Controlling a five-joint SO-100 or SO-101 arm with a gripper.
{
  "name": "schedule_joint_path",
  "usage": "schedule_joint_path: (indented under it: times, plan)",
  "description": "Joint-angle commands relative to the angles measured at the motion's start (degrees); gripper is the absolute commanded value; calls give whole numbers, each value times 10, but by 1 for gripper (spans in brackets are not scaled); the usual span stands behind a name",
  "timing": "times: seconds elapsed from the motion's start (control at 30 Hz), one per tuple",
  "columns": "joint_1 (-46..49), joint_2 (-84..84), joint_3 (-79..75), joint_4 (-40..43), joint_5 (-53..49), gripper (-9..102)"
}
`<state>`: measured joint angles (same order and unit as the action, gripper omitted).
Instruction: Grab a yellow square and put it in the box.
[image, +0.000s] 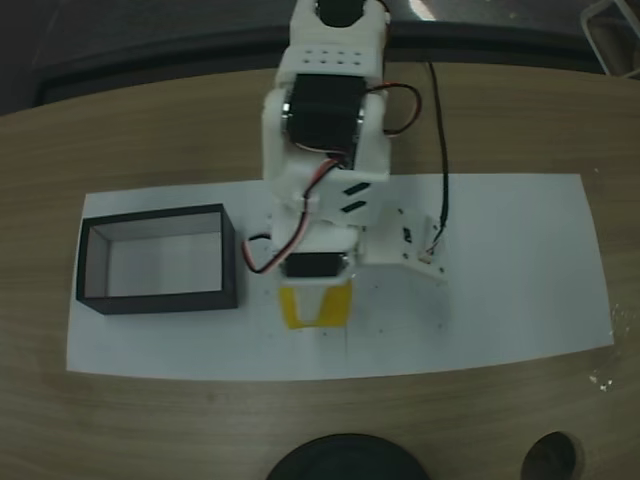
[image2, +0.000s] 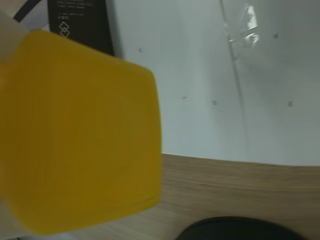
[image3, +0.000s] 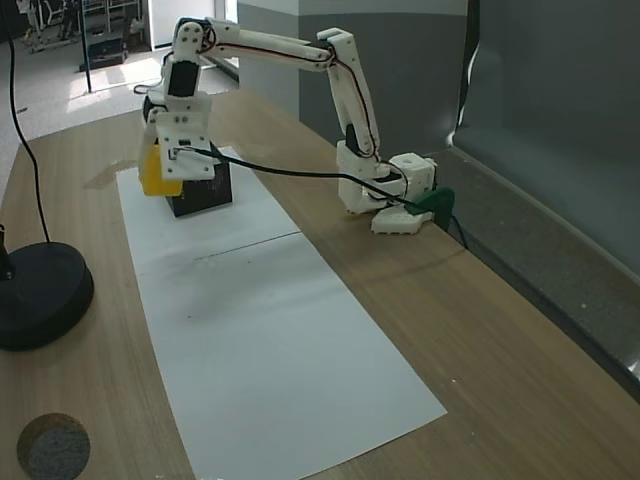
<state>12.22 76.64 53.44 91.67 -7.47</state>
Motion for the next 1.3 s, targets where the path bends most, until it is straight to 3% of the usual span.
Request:
schedule_joint_path:
  times: [0.0,0.27,0.7,0.93,1.0,1.1,1.27]
  plan:
    - [107,47,-68,-1,3,2]
    - [293,43,-70,-8,-8,2]
    - [323,-112,-76,-20,-5,3]
    - [318,-127,-76,-21,-4,33]
    - [317,-125,-78,-20,-3,37]
    - [308,-106,-109,-5,35,33]
    - [258,-20,-203,58,115,18]
